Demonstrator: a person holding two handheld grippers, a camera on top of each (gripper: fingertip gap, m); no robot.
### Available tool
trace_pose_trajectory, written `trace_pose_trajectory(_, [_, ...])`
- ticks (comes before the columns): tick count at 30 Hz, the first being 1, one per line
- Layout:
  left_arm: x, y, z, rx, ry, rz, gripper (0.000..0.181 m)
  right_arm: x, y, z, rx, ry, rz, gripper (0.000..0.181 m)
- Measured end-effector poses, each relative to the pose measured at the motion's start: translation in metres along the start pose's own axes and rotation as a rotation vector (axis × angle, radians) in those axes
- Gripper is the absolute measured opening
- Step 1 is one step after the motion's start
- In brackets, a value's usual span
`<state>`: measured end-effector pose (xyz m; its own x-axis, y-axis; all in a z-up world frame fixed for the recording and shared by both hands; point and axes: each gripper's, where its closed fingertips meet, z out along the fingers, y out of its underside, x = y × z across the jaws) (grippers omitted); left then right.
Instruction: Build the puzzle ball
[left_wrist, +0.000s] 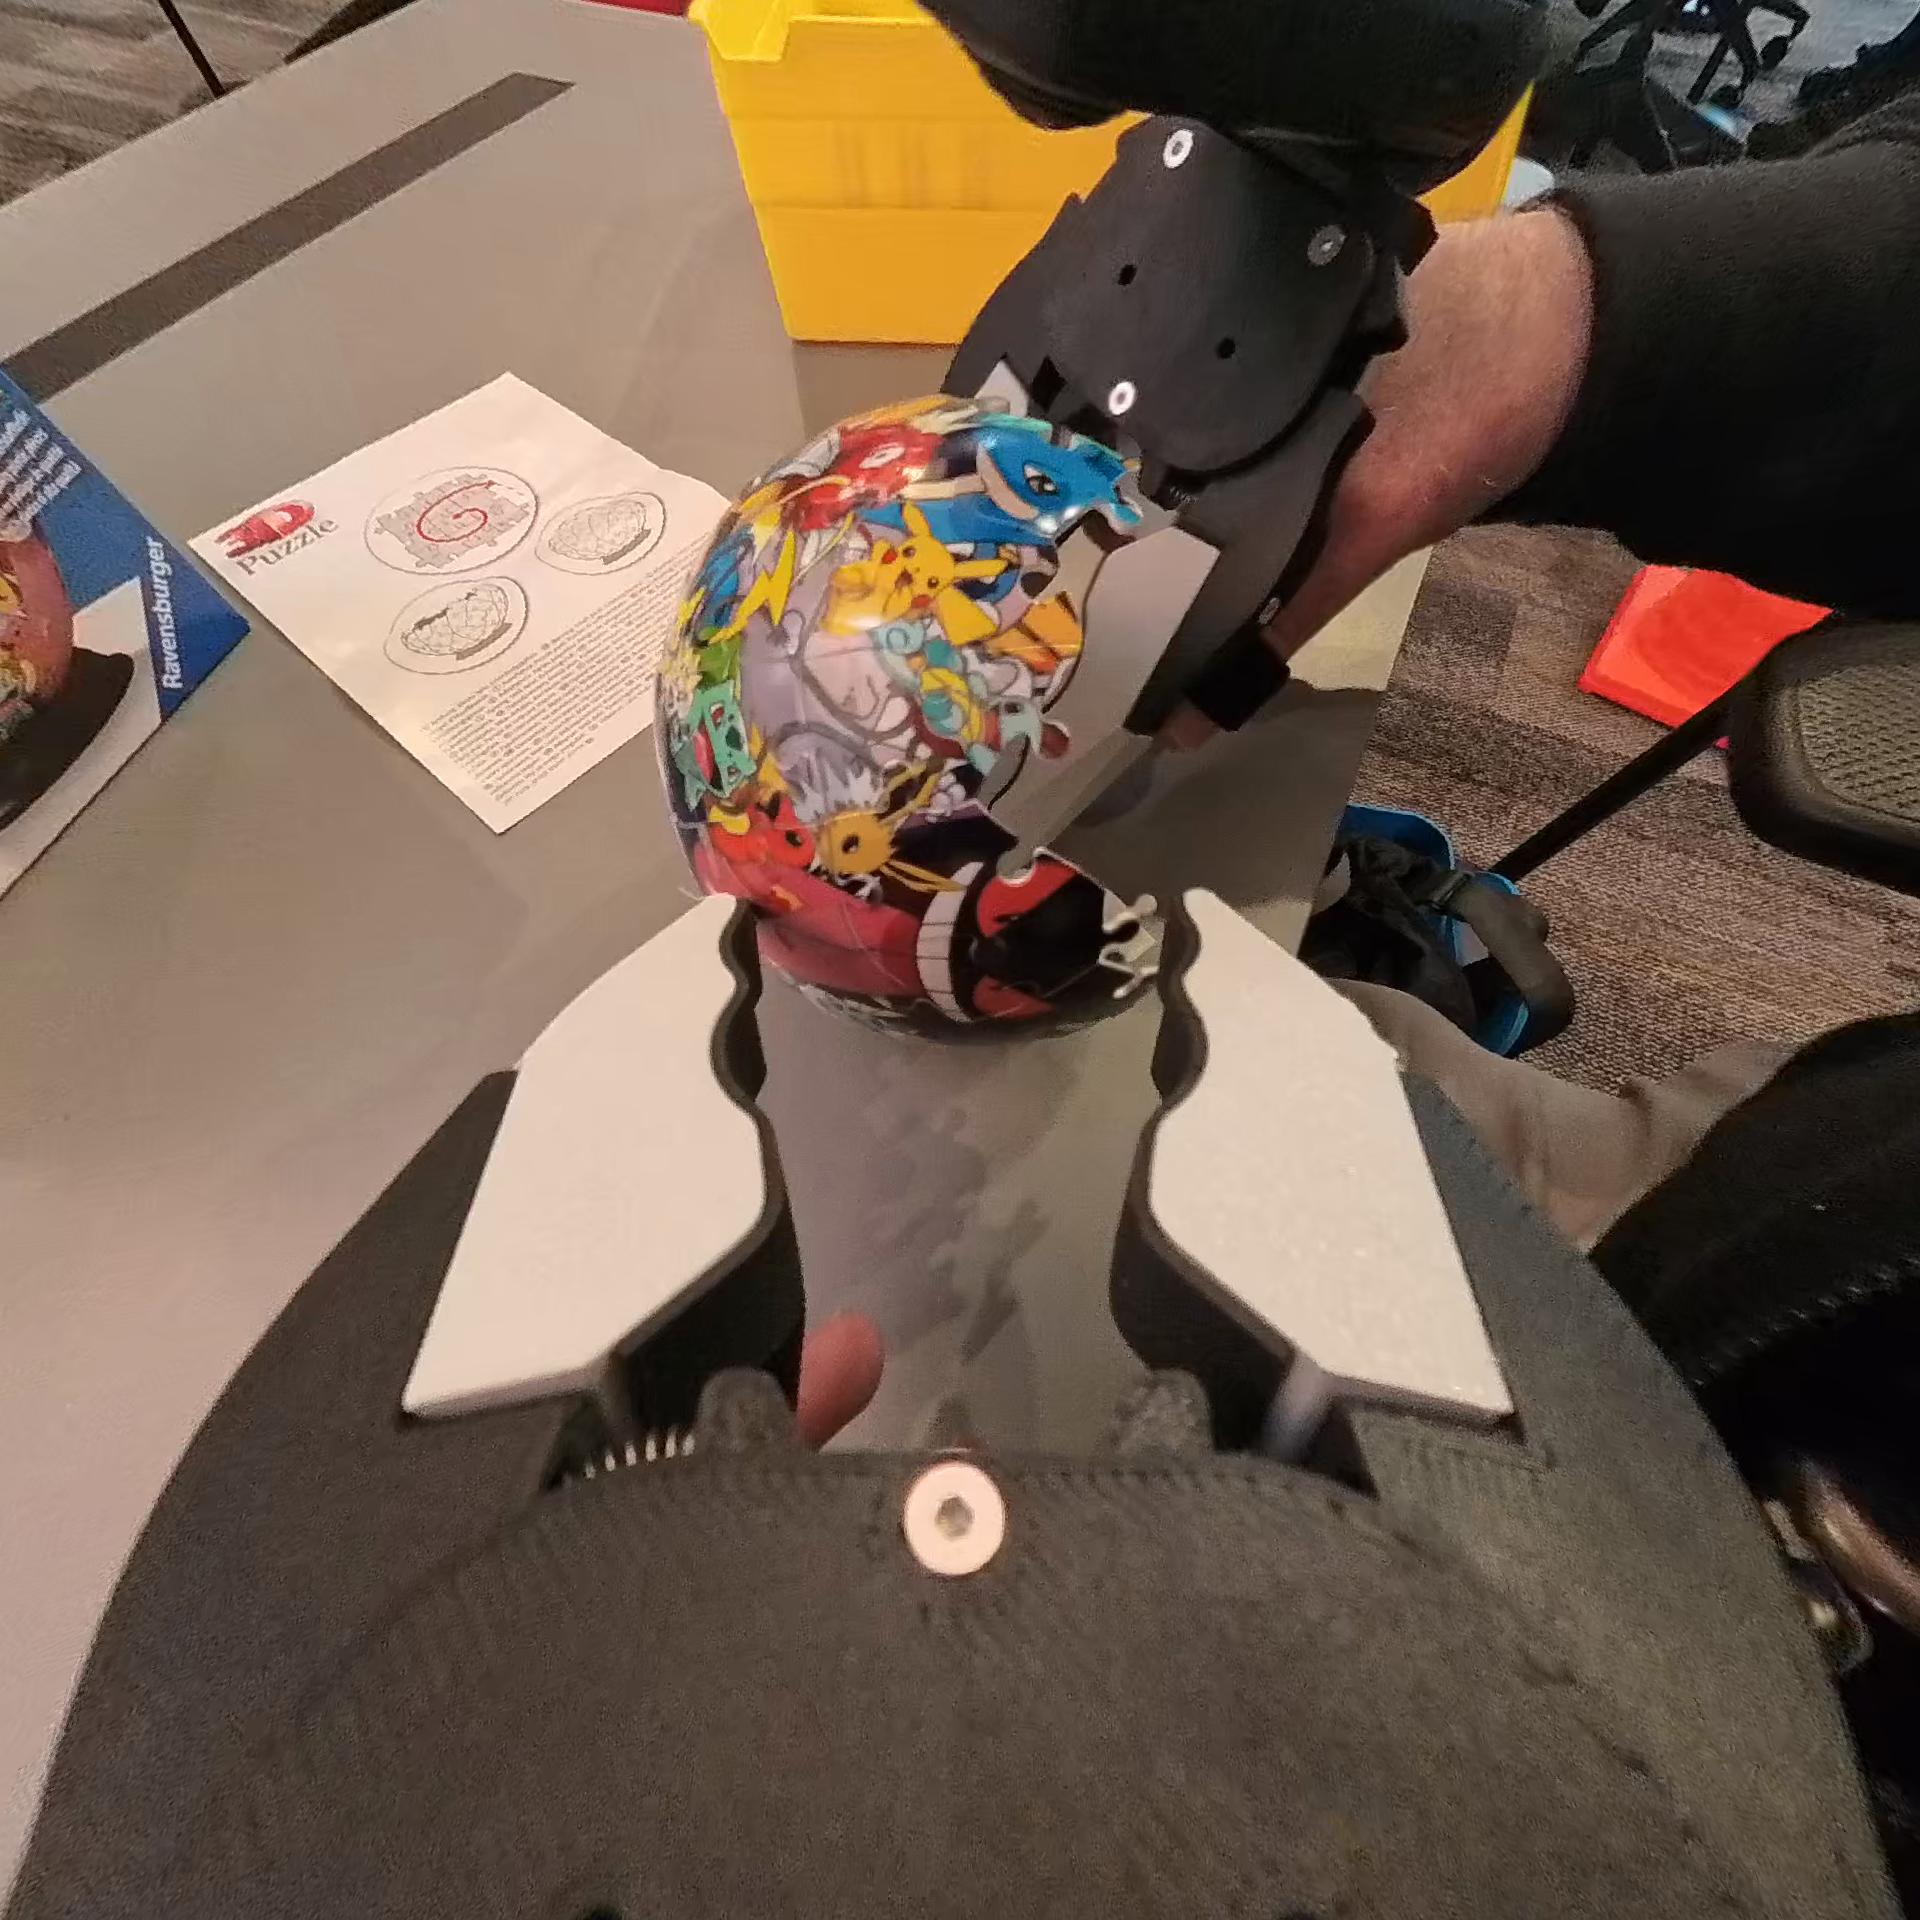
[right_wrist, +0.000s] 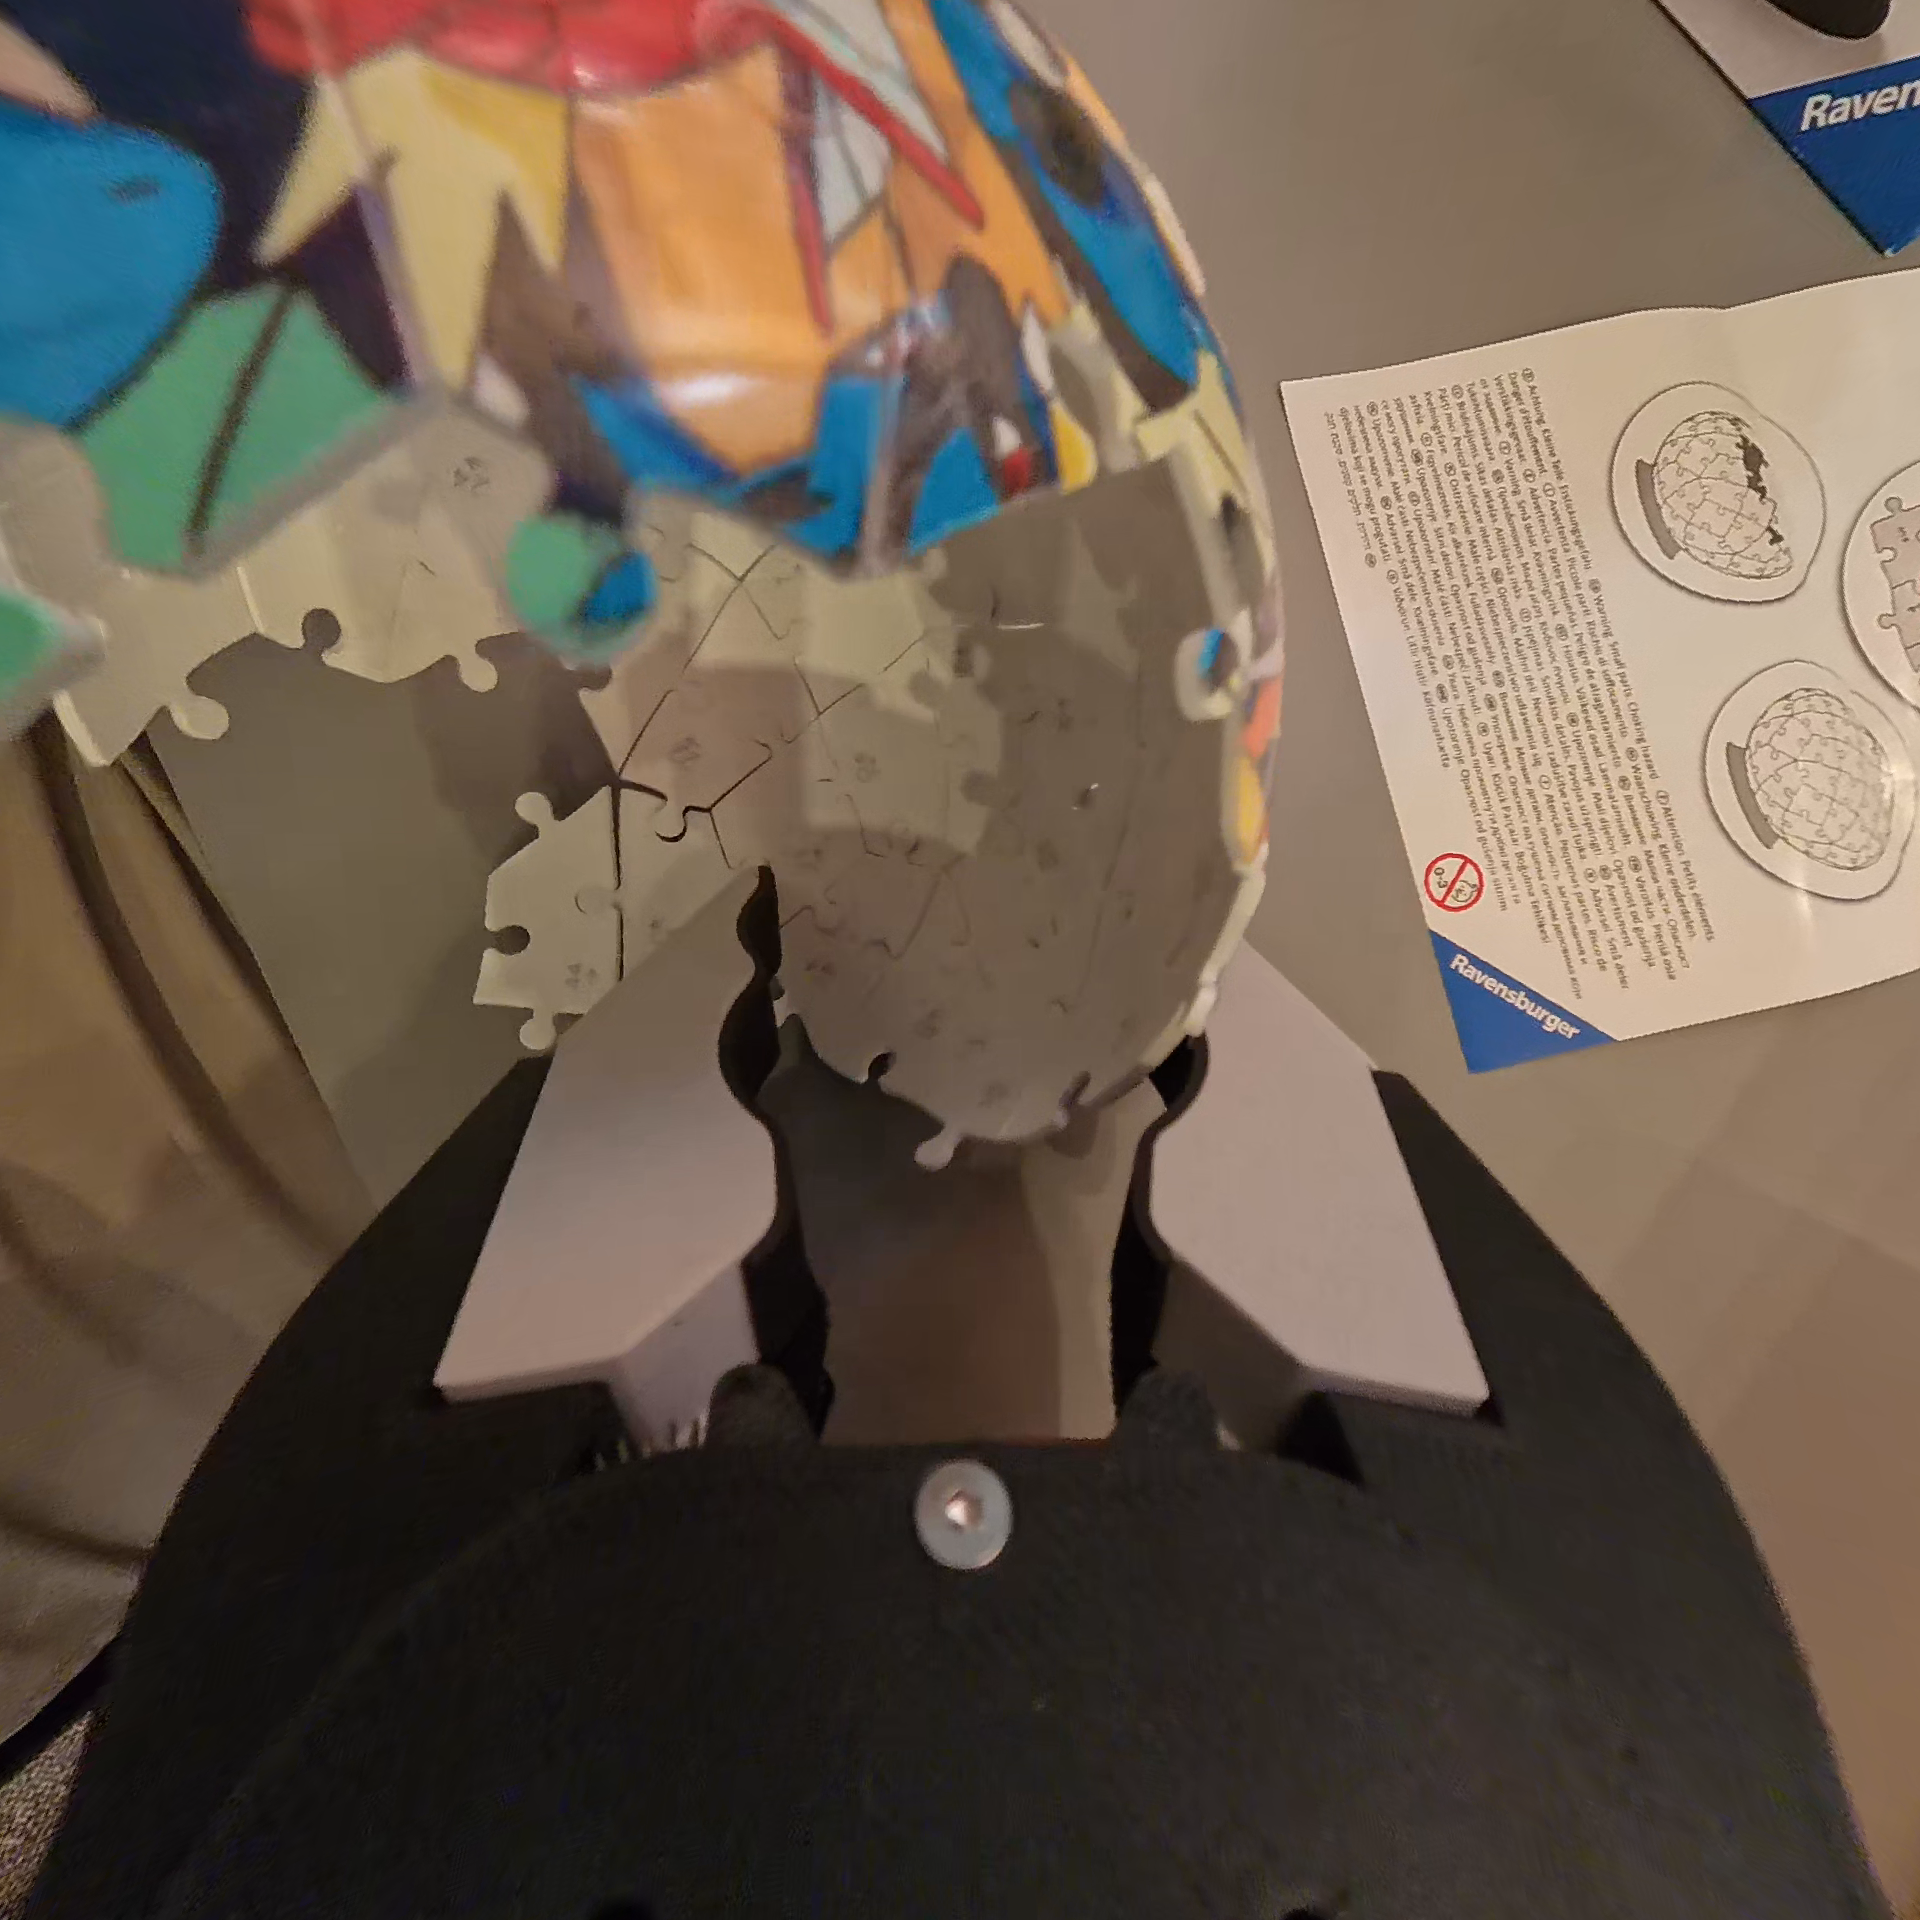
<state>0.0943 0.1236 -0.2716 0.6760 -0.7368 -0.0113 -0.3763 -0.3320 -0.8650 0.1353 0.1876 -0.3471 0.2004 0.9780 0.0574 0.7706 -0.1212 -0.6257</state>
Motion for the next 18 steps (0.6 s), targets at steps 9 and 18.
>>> trace_pose_trajectory(9, [-0.003, 0.005, 0.002, -0.018, -0.024, 0.01, 0.075, 0.0, -0.002, 0.001, 0.008, 0.038, 0.005, 0.075])
trace_pose_trajectory(18, [-0.005, 0.016, -0.003, -0.048, -0.014, -0.053, 0.075, 0.001, -0.002, 0.0, 0.015, 0.061, 0.011, 0.076])
